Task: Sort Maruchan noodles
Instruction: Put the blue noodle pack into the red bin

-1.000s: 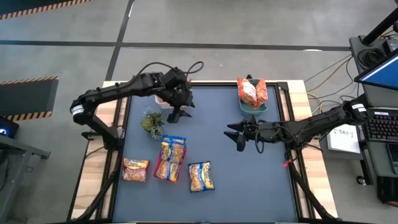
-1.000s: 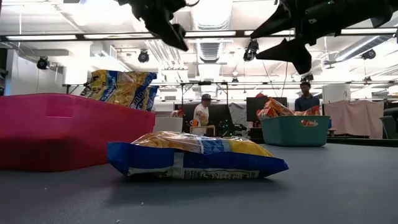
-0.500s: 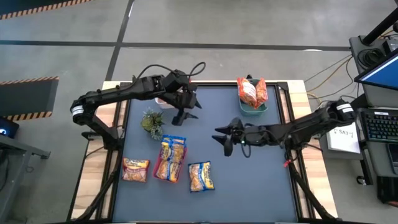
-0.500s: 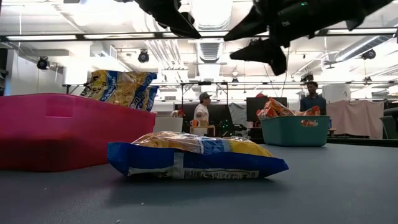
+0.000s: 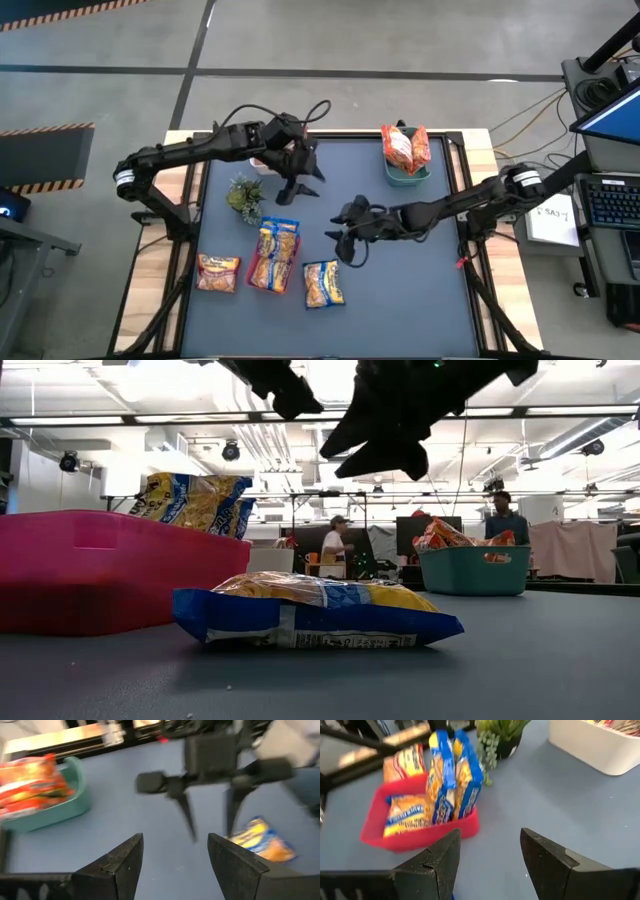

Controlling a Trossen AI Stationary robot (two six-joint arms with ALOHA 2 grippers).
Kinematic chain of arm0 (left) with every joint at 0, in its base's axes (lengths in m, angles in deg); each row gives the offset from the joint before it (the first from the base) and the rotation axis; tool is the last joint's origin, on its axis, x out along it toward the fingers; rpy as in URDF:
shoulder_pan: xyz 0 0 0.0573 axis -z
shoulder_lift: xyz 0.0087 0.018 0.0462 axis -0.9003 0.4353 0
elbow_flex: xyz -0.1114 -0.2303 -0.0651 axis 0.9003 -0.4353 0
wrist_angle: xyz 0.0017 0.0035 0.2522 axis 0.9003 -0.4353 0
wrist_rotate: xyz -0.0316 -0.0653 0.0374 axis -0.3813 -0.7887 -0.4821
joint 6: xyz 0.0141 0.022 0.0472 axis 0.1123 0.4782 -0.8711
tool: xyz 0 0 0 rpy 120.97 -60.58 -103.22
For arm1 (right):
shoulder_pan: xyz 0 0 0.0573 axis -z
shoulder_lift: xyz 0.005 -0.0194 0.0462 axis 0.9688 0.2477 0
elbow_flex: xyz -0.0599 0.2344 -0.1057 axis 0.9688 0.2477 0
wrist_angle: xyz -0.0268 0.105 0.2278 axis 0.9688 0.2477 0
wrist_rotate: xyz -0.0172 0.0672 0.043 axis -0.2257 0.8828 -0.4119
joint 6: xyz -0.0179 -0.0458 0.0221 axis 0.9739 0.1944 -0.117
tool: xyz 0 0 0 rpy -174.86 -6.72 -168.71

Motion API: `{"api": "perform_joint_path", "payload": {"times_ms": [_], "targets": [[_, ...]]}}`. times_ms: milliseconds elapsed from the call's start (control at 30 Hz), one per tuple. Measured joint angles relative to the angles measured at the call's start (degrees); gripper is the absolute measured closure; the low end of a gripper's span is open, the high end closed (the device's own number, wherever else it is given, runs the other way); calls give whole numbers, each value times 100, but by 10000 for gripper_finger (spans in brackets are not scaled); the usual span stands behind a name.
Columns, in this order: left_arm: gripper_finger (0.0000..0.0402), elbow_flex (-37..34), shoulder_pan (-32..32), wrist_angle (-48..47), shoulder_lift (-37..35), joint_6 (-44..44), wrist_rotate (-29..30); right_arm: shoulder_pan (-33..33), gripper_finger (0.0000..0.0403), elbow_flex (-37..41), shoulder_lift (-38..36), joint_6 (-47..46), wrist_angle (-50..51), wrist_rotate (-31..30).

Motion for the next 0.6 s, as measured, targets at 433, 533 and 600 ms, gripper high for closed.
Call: {"api": "perform_joint_path", "payload": {"times_ms": [433,533,600], "targets": [[225,-517,414,357,-16,261,-328,-138,209,-832,827,284,646,146],[231,-664,439,501,-32,348,-332,-138,209,-880,975,292,647,198],[233,-762,443,585,-49,391,-327,-138,209,-878,1046,289,639,248]]}}
